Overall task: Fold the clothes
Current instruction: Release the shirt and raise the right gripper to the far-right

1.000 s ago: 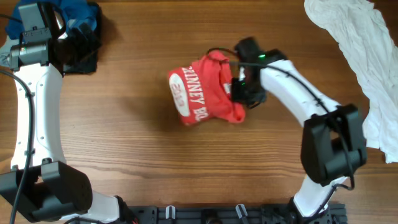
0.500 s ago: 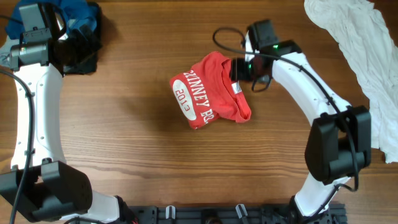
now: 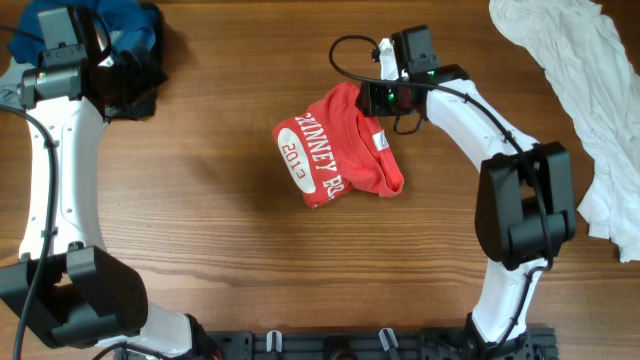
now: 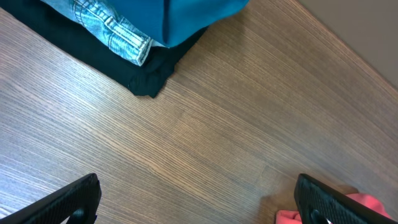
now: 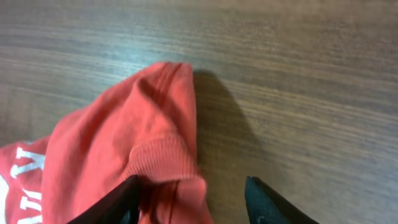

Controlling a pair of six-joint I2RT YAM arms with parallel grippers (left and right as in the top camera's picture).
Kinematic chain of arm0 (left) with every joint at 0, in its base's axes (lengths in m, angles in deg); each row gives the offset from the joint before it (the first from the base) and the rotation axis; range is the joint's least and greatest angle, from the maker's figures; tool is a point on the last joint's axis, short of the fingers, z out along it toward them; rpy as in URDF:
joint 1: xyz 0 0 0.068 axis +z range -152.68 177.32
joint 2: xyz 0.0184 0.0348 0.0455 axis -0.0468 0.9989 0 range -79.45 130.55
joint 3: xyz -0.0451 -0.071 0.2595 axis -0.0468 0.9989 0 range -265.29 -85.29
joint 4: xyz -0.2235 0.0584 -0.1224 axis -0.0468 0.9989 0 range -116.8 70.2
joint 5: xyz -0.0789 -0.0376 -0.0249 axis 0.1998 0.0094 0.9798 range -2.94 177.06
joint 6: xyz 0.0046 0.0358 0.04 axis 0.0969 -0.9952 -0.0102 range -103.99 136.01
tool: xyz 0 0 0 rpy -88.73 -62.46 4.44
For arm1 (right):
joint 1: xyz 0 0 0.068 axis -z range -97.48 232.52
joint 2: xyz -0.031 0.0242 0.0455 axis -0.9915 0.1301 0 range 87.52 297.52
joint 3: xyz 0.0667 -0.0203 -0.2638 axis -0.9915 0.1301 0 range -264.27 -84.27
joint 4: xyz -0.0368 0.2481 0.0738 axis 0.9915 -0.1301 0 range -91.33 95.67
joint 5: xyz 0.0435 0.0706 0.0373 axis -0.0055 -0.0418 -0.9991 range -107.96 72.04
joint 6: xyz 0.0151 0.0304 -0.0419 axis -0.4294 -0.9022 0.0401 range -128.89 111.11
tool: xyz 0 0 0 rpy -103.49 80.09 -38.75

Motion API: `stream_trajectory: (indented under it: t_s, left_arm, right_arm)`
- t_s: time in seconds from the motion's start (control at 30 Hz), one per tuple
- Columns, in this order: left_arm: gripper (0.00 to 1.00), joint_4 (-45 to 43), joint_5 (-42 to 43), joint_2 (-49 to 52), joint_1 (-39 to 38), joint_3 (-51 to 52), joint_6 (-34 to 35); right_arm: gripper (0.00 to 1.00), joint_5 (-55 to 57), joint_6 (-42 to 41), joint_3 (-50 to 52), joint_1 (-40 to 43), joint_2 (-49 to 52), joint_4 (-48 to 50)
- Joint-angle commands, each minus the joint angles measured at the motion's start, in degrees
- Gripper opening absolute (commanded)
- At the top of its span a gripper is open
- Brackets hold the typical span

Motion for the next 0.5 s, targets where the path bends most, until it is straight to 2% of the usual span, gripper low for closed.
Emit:
stream_trajectory:
  t_s: [0.0,0.03,0.07,0.13,0.33,0.47]
  left_arm:
    - [1.00,0.42,-0.76,0.39,0.15,-0.15,-0.70]
    - [1.00,0.63,-0.76,0.39,0.15,-0.15,-0.70]
    - [1.00,0.70,-0.76,0.39,0.15,-0.15,-0.70]
    - [1.00,0.81,-0.76,0.39,0.15,-0.15,-0.70]
    - [1.00,1.09,-0.74,0.39,0.15,-0.15,-0.70]
    - [1.00,1.05,-0.76,0.39,0.15,-0.15,-0.70]
  right_arm:
    - [0.45,-2.97,0.96,-0.59,-0.02,1.20,2.16]
    - [0.30,-5.11,0.98,-0.59,-0.02,1.18,3.43]
    - [0.20,-6.58,0.98,-0.59,-0.02,1.18,4.57]
    - [0.06,-8.48,0.92,-0.59,-0.02,1.18,6.05]
    - [0.04,-7.56,1.11,-0.59,0.04,1.18,5.97]
    - [0.04,-4.90,1.14,-0.61,0.42,1.18,10.38]
